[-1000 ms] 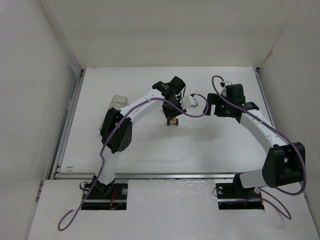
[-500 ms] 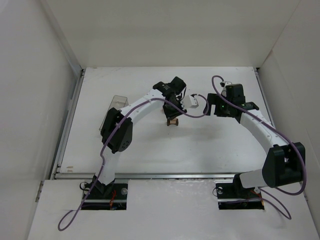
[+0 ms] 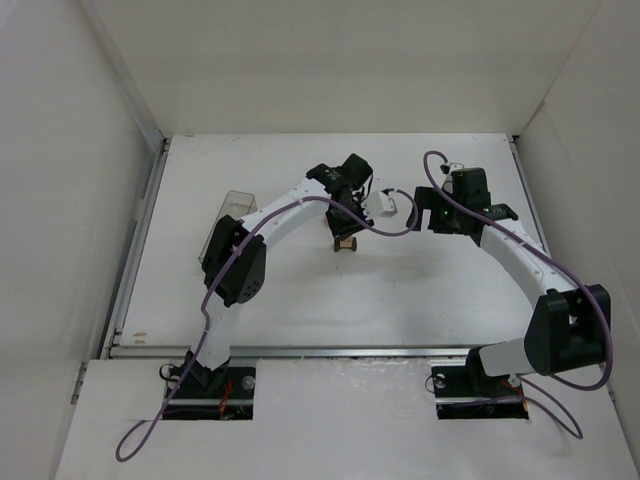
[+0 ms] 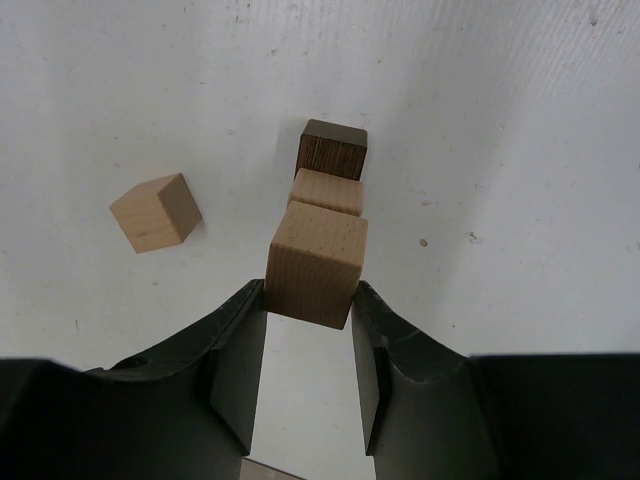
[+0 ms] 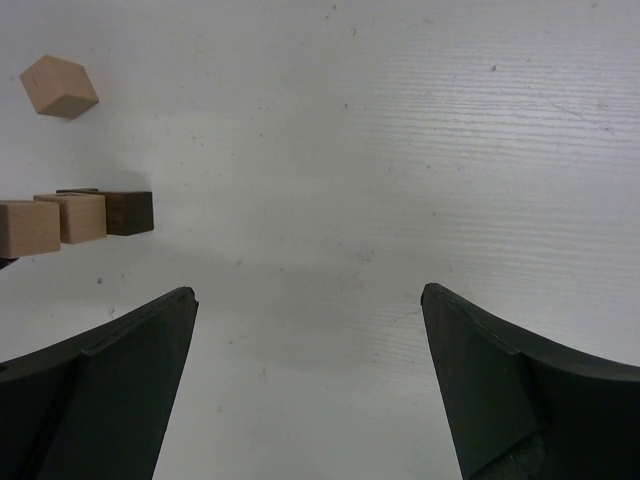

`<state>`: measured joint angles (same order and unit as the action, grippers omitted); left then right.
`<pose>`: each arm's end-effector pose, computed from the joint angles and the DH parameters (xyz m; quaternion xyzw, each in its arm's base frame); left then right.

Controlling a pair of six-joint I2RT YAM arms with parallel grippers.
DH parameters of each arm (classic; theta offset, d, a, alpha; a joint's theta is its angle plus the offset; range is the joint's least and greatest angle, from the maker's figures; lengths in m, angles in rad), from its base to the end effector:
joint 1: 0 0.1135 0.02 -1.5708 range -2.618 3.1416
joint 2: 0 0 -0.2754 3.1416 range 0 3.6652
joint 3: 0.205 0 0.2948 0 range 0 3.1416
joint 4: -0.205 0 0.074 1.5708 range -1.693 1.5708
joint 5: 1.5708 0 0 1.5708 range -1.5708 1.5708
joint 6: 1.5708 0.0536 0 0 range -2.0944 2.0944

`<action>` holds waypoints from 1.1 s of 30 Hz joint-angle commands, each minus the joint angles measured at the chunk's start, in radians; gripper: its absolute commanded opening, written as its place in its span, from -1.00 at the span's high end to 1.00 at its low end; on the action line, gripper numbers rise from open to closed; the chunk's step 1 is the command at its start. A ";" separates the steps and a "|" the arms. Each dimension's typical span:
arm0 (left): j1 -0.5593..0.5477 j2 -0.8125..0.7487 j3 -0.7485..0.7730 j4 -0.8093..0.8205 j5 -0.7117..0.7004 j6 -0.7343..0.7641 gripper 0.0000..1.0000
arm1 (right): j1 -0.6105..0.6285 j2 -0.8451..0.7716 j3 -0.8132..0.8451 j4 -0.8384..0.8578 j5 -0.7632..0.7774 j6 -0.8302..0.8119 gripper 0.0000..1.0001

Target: Build the wood block tower

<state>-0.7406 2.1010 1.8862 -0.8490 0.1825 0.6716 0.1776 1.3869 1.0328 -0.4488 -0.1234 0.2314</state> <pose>0.3740 -0.3551 0.2374 0.6429 0.7187 -0.0968 0.2466 0.3429 0.0682 0.2490 0.0018 0.9257 0.1319 0.3545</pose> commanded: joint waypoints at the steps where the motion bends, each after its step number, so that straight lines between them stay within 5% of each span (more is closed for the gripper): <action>1: -0.006 -0.001 0.022 -0.010 -0.003 0.008 1.00 | -0.004 -0.022 0.013 0.022 0.011 -0.010 -1.00; 33: -0.016 0.008 -0.006 0.008 -0.003 0.048 1.00 | -0.004 -0.003 0.013 0.022 0.011 -0.010 -1.00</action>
<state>-0.7498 2.1159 1.8854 -0.8364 0.1703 0.7101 0.1776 1.3872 1.0328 -0.4488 -0.1234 0.2314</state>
